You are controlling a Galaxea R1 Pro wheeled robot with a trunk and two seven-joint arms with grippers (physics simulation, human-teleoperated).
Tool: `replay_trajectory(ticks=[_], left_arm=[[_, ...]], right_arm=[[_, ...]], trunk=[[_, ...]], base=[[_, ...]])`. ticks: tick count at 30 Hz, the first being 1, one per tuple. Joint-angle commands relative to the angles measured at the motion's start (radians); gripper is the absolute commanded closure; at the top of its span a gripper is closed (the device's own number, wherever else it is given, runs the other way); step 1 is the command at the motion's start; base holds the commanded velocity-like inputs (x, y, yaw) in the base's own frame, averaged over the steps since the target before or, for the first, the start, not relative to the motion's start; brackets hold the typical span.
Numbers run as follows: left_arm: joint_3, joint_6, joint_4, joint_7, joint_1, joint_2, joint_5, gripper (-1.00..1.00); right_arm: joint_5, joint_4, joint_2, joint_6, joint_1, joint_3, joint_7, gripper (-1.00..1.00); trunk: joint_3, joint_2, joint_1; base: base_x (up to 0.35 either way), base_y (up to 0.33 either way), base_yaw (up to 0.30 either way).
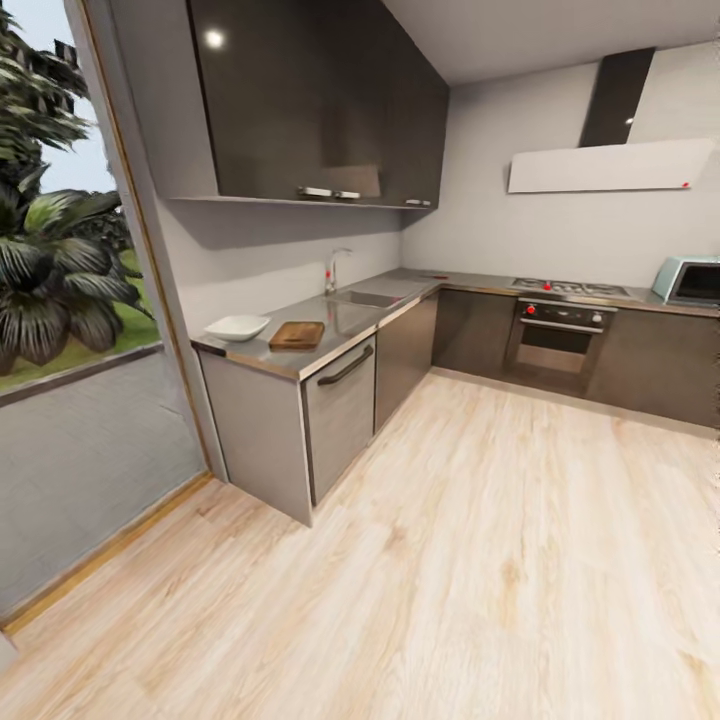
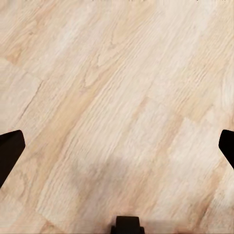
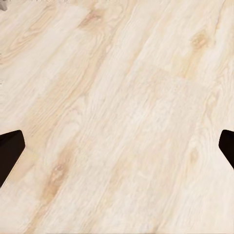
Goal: In the kitchen, take the Vidalia onion out of the sink, dice it on the chopping board with the paring knife, put the diced onion into the bowl on the countertop, then place both the paring knife and the chopping board into the sink.
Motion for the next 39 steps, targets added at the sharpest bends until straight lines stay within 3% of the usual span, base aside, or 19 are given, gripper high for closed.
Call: replay_trajectory(ticks=[1, 24, 39], left_arm=[[0.001, -0.003, 0.001, 0.0, -0.001, 0.0, 0.0, -1.0], [0.001, -0.003, 0.002, 0.0, -0.001, -0.001, 0.0, -1.0], [-0.001, -0.003, 0.001, 0.0, -0.001, 0.0, -0.002, -1.0]], right_arm=[[0.0, 0.0, 0.0, -0.003, 0.0, 0.0, -0.003, -1.0], [0.002, 0.0, 0.0, -0.004, 0.0, 0.001, -0.005, -1.0], [0.003, 0.0, 0.0, -0.004, 0.0, 0.001, -0.004, -1.0]], trunk=[[-0.001, 0.0, 0.0], [-0.001, 0.0, 0.0], [-0.001, 0.0, 0.0]], base=[[0.101, 0.277, -0.138], [0.155, 0.258, -0.028], [0.236, 0.085, 0.0]])
